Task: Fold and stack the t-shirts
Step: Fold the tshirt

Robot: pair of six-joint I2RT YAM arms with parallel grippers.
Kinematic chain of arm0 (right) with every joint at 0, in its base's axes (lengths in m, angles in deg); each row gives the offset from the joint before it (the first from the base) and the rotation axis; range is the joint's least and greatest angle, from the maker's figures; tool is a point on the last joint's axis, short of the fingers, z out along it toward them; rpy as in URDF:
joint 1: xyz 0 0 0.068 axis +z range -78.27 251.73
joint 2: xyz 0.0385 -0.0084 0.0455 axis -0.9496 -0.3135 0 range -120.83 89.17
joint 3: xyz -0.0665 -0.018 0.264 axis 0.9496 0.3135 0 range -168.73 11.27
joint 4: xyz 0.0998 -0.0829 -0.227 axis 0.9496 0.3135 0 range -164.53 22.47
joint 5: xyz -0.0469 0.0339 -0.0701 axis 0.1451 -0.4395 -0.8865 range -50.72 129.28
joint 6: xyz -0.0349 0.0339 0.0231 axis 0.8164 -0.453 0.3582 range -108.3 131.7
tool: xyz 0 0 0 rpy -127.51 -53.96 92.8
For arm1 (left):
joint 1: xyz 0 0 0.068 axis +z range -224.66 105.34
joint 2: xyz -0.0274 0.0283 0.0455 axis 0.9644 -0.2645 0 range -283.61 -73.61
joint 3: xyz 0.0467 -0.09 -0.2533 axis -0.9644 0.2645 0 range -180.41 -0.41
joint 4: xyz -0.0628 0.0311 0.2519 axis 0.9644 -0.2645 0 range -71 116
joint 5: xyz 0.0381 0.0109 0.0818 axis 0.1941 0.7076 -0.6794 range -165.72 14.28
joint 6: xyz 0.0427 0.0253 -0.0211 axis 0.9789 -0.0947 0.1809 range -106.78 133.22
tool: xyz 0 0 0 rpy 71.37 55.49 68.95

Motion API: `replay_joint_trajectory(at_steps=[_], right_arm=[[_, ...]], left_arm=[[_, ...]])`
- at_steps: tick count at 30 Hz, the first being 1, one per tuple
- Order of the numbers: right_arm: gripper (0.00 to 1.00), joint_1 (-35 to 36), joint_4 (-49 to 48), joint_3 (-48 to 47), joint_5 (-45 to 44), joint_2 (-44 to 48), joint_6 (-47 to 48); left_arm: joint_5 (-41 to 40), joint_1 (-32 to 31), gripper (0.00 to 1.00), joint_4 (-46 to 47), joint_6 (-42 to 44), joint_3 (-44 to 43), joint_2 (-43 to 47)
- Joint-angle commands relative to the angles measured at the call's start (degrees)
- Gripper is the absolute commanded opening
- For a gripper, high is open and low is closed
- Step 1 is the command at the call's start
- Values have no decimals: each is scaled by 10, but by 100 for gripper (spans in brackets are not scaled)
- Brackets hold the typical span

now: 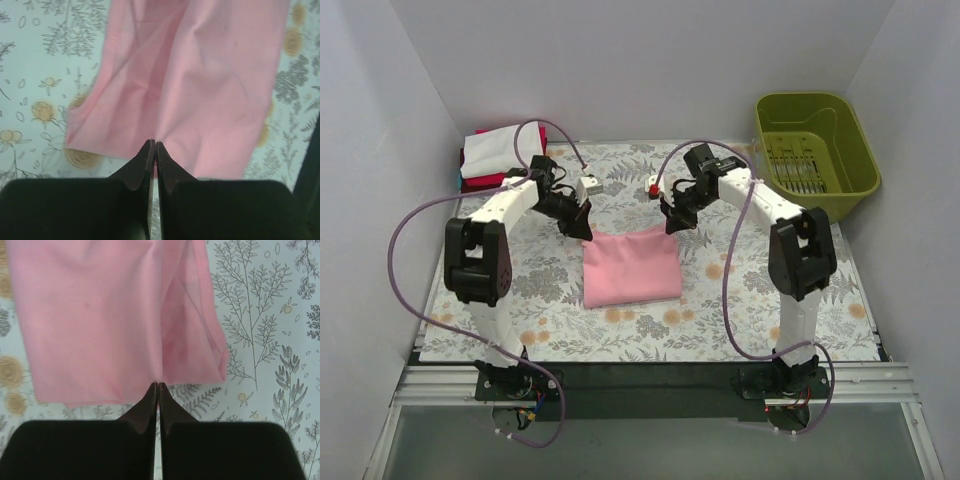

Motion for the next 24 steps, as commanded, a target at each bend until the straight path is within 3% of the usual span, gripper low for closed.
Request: replay_joint_trajectory(at_steps=[1,5,10,18,21,22,24], right_arm=[[1,-9,4,-71,15,-65,23],[1,-15,-7,-100,2,-147,22],[1,-12,-18,-71,-1,-166,0],[1,16,-39,174,29,-8,-31],[2,25,-34,224,55,52,-78],[16,26,-33,227,63,64,-94],[33,22,-26,220,79,85,-159]], left_arm=[[-5,-1,0,83,-34,-56,-71],[-46,-1,0,128,-59,-59,-125],[-64,-1,0,126,-41,-20,-127],[-19,-25,0,79,-8,158,32],[0,-31,0,55,-3,201,80],[7,-32,7,49,-2,206,105],[15,-32,26,42,-6,208,131]])
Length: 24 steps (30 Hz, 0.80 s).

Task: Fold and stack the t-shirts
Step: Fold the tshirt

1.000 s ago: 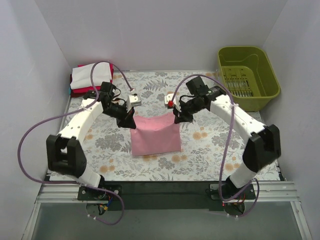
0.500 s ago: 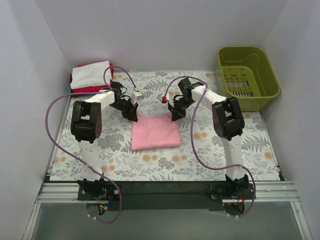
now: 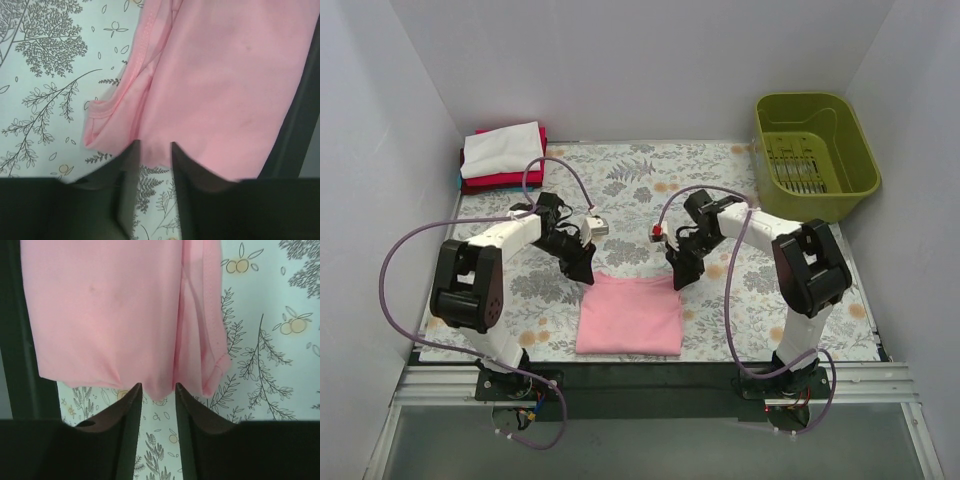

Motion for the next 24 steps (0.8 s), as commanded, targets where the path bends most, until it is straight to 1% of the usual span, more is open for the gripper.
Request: replay_joint_trajectory(at_steps=[1,2,3,4,5,6,7,8,9,10,12,15,18,22,24], right_arm=[[41,-14,8,-26,51,47,-110],[45,-30,8,-37,78,47,-132],[53,-38,7,-64,91,44,-177],[52,-45,6,-75,105,30,-196],[50,-54,6,-90,130,19,-214],[43,-58,1,-103,138,7,-235],[38,-59,0,-130,146,-21,-264],[34,-59,0,-141,162,-36,-277],[27,-60,-8,-148,169,-48,-287],[24,-59,-19,-155,175,-67,-314],[18,-60,-45,-162,189,-83,-339],[13,-59,-68,-177,202,-112,-386],[13,-55,-82,-181,215,-130,-417],[12,-48,-127,-156,217,-143,-462],[12,-48,-134,-138,215,-146,-473]], left_arm=[[36,3,38,-23,3,-4,79],[50,0,42,-20,-13,-8,87],[55,-6,44,-10,-23,-13,93],[55,-15,45,-1,-33,-20,96],[53,-35,45,9,-43,-25,97],[53,-45,45,33,-63,-28,95],[54,-55,45,45,-72,-32,90],[54,-70,45,56,-81,-33,74],[54,-78,45,74,-88,-35,65],[52,-92,45,82,-92,-41,56],[46,-105,45,108,-103,-48,25],[49,-124,45,118,-103,-60,-10],[48,-140,45,123,-96,-61,-30],[30,-164,45,168,-103,-30,-40],[25,-168,45,190,-124,-16,-41]])
